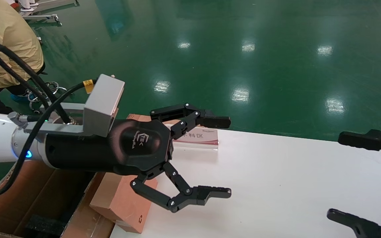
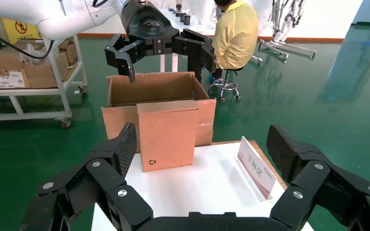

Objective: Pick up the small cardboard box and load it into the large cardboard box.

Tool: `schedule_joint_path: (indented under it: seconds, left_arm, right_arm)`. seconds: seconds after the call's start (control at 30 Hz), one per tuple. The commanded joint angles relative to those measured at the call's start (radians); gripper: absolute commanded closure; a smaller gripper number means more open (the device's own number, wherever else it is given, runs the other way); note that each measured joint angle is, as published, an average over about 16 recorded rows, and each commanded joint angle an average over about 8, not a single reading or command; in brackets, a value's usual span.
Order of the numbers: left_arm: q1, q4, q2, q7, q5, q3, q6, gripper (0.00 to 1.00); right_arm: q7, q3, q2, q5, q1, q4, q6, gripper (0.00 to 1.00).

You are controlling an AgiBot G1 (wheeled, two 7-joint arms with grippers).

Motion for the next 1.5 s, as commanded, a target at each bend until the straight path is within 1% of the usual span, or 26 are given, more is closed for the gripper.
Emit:
schedule_joint_path:
  seconds: [0.03, 0.47, 0.57, 0.67, 0.77, 0.87, 1.03, 1.17, 1.33, 1.5]
  left_arm:
    - [0.0, 0.0, 0.0, 0.0, 0.0, 0.0, 0.0, 0.0]
    - [0.004, 0.008, 0.001, -0.005, -0.002, -0.001, -0.008, 0.0]
    - [0.005, 0.012, -0.008, -0.029, 0.009, 0.004, -0.026, 0.0]
    - [-0.002, 0.006, -0.031, -0.089, 0.042, 0.019, -0.06, 0.0]
    - [-0.022, -0.016, -0.063, -0.189, 0.099, 0.044, -0.105, 0.0]
    - [-0.063, -0.041, -0.093, -0.323, 0.178, 0.084, -0.142, 0.0]
    - [-0.186, -0.064, -0.105, -0.581, 0.357, 0.174, -0.151, 0.0]
    - [-0.31, -0.067, -0.077, -0.784, 0.519, 0.249, -0.118, 0.0]
    - [-0.459, -0.069, -0.015, -1.01, 0.708, 0.334, -0.044, 0.0]
    - [-0.562, -0.068, 0.044, -1.191, 0.828, 0.406, 0.031, 0.0]
  right_arm:
    - [0.0, 0.0, 0.0, 0.0, 0.0, 0.0, 0.0, 0.0]
    - [0.0, 0.0, 0.0, 0.0, 0.0, 0.0, 0.0, 0.0]
    - [0.0, 0.0, 0.0, 0.0, 0.0, 0.0, 0.0, 0.0]
    - [0.0, -0.001, 0.0, 0.0, 0.0, -0.001, 0.0, 0.0]
    - [-0.001, -0.001, 0.0, 0.0, 0.001, -0.001, 0.0, 0.0]
    - [-0.001, -0.001, 0.0, 0.001, 0.001, -0.001, 0.0, 0.0]
    - [-0.001, -0.002, 0.0, 0.001, 0.001, -0.001, 0.0, 0.0]
    - [-0.001, -0.002, 0.0, 0.001, 0.001, -0.001, 0.0, 0.0]
    - [-0.001, -0.002, 0.001, 0.001, 0.001, -0.001, 0.0, 0.0]
    - [-0.001, -0.003, 0.001, 0.001, 0.001, -0.001, 0.0, 0.0]
